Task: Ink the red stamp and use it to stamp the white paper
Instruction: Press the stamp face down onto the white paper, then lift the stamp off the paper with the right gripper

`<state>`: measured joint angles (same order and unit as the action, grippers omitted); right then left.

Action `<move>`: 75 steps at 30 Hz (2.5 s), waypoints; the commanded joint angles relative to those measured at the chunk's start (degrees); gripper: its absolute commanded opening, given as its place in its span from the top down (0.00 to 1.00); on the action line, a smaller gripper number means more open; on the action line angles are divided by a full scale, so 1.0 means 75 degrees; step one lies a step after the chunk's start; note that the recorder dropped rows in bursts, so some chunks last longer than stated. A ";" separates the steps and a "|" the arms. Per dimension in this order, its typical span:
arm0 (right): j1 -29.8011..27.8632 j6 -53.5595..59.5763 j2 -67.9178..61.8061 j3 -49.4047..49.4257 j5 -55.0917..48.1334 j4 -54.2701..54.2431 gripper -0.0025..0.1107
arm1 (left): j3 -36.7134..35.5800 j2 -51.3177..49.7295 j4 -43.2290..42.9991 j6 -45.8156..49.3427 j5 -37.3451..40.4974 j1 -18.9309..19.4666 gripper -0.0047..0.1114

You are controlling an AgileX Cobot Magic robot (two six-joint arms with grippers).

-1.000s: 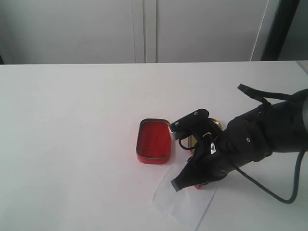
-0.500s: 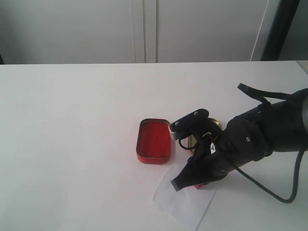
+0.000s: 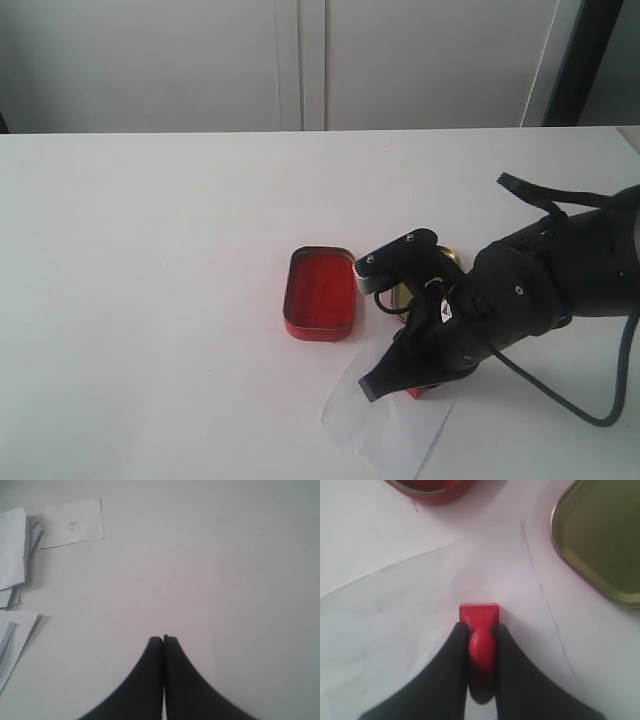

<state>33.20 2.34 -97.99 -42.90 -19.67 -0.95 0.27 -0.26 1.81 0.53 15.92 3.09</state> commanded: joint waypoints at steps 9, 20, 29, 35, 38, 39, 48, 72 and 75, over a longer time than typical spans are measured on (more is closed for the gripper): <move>0.0012 -0.0168 0.0203 0.0401 -0.1502 0.0079 0.98 | -0.0037 0.0035 0.0035 -0.0070 -0.0009 -0.0046 0.96; 0.0012 -0.0312 0.0541 0.0387 -0.1277 0.0127 0.98 | -0.0037 0.0035 0.0035 -0.0070 -0.0009 -0.0046 0.96; 0.0012 -0.0312 0.0877 0.0387 -0.1228 0.0127 0.98 | -0.0037 0.0035 0.0035 -0.0070 -0.0009 -0.0046 0.96; 0.0012 -0.0312 0.0877 0.0387 -0.0961 0.0127 0.98 | -0.0037 0.0035 0.0035 -0.0070 -0.0009 -0.0046 0.96; 0.0012 -0.0312 0.0877 0.0337 -0.0928 0.0127 0.98 | -0.0037 0.0035 0.0035 -0.0070 -0.0009 -0.0046 0.96; 0.0012 -0.0312 0.0877 0.0319 -0.0928 0.0127 0.98 | -0.0037 0.0035 0.0035 -0.0070 -0.0009 -0.0046 0.96; -0.0011 -0.0312 0.0877 0.0208 -0.0911 0.0127 0.98 | -0.0037 0.0035 0.0035 -0.0070 -0.0009 -0.0046 0.96; -0.0005 -0.0222 0.1767 -0.0586 -0.1863 0.0127 0.98 | -0.0037 0.0035 0.0035 -0.0070 -0.0009 -0.0046 0.96; -0.0005 -0.0156 0.1767 -0.0760 -0.2006 0.0127 0.98 | -0.0037 0.0035 0.0035 -0.0070 -0.0009 -0.0046 0.96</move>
<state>33.20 0.35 -85.27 -47.29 -33.55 0.00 0.27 -0.26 1.81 0.53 15.92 3.09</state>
